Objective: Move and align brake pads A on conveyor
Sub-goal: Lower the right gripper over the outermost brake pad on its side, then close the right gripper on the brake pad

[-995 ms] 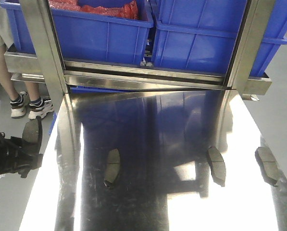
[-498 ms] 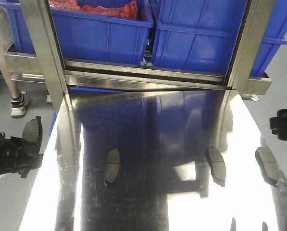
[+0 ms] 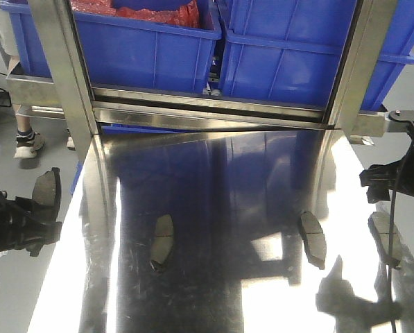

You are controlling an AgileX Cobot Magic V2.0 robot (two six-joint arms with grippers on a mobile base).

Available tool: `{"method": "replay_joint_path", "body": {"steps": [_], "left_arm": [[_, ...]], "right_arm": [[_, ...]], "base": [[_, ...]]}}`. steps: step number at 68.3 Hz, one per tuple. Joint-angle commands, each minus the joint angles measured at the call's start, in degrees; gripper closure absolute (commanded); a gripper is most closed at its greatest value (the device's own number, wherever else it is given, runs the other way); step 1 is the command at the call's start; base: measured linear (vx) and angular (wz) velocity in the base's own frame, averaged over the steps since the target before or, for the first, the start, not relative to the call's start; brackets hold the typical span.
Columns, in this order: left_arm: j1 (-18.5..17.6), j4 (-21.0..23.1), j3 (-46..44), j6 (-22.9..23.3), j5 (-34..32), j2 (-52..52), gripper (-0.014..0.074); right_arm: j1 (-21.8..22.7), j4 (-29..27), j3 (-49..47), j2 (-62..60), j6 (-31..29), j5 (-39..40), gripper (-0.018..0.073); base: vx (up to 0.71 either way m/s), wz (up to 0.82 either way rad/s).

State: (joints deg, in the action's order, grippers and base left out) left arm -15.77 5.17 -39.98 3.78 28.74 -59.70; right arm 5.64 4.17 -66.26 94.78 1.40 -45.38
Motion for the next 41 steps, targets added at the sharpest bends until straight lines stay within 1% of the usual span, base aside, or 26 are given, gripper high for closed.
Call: {"method": "replay_joint_path", "body": {"steps": [1,7,9,12,19,27,41], "left_arm": [[-0.4,0.3,-1.7,0.0,-4.3,1.2,0.0545],[-0.4,0.3,-1.7,0.0,-4.3,1.2,0.0545],[-0.4,0.3,-1.7,0.0,-4.3,1.2,0.0545],[-0.4,0.3,-1.7,0.0,-4.3,1.2,0.0545],[-0.4,0.3,-1.7,0.0,-4.3,1.2,0.0545],[-0.4,0.3,-1.7,0.0,-4.3,1.2,0.0545],[-0.4,0.3,-1.7,0.0,-4.3,1.2,0.0545]], "right_arm": [[3.3,-6.7,-2.5,-0.3,-6.2,-0.2,-0.0035],[4.8,-12.8,-2.5,0.4,-11.7,-1.0,-0.0035],[4.8,-13.7,-2.5,0.7,-13.4,-1.2,-0.0034],[4.6,-13.7,-2.5,1.1,-14.2,-1.3,-0.0034],[4.5,-13.7,-2.5,2.6,-13.4,-0.9,-0.0034],[4.5,-12.3,-2.5,4.5,-12.0,-0.8,-0.0030],[4.5,-12.3,-2.5,6.7,-12.0,-0.4,0.0006]], "base": [[0.00,0.00],[0.00,0.00],[0.00,0.00],[0.00,0.00],[0.00,0.00],[0.00,0.00],[0.00,0.00]]}}
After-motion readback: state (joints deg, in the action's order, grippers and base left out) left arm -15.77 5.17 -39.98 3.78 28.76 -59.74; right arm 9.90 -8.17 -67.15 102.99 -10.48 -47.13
